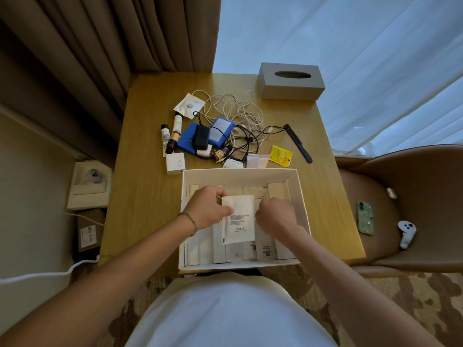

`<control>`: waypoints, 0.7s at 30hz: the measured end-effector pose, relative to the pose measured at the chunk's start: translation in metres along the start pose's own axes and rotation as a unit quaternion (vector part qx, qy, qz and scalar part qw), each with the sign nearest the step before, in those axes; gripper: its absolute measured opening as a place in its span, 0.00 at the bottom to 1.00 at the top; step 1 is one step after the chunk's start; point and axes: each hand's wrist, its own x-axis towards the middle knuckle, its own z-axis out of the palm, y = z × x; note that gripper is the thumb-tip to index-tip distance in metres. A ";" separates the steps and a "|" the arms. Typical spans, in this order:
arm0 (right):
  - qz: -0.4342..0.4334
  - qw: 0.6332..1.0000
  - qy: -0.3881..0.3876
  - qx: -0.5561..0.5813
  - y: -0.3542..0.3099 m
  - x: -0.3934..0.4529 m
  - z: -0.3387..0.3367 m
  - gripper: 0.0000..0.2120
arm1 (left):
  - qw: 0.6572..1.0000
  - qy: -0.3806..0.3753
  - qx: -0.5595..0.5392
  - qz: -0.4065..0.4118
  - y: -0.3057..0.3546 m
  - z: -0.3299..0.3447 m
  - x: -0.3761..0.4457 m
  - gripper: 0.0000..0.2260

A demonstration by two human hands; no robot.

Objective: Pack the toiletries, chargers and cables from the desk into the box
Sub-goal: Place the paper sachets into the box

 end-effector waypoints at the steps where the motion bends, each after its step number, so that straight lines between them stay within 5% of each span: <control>1: 0.007 1.000 0.020 0.015 0.004 -0.002 -0.006 0.13 | 1.000 -0.011 0.020 0.005 0.002 0.006 0.003 0.08; 7: -0.006 0.994 0.094 0.056 0.018 -0.011 -0.028 0.12 | 0.990 -0.049 0.130 0.000 -0.004 0.038 0.023 0.14; 13: -0.012 0.989 0.105 0.107 0.025 -0.011 -0.031 0.12 | 0.957 -0.114 0.265 0.028 -0.021 0.054 0.028 0.05; 21: -0.028 0.966 0.173 0.191 0.036 -0.006 -0.052 0.11 | 0.839 -0.083 0.523 0.122 -0.032 0.070 0.027 0.15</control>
